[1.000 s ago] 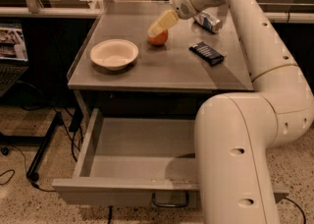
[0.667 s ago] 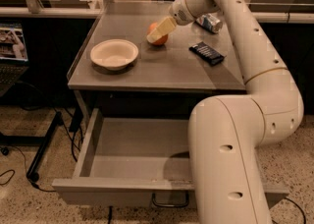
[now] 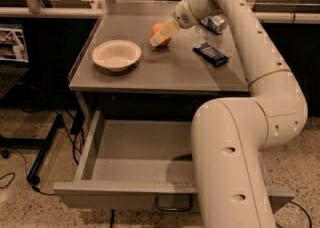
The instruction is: Place orange into top drawer
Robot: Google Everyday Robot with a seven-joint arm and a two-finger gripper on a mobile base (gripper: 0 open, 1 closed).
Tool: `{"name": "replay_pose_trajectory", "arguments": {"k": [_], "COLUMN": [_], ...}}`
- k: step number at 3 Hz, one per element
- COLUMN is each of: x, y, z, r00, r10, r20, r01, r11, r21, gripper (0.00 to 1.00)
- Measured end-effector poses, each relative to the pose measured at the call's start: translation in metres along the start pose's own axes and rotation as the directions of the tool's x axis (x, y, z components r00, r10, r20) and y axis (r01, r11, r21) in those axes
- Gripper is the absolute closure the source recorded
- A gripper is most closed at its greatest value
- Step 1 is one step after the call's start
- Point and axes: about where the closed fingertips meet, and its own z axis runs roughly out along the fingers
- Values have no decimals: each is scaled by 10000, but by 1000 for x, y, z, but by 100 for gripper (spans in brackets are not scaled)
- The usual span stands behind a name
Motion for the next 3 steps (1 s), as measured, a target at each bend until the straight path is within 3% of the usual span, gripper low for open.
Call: {"name": "replay_pose_trajectory", "arguments": {"k": [3], "x": [14], "y": [11], "z": [21], "r00": [9978], "r10": [-15], "r20": [-661], "r01": [-17], "r11": [9989], "r21": [-471], "gripper": [2]}}
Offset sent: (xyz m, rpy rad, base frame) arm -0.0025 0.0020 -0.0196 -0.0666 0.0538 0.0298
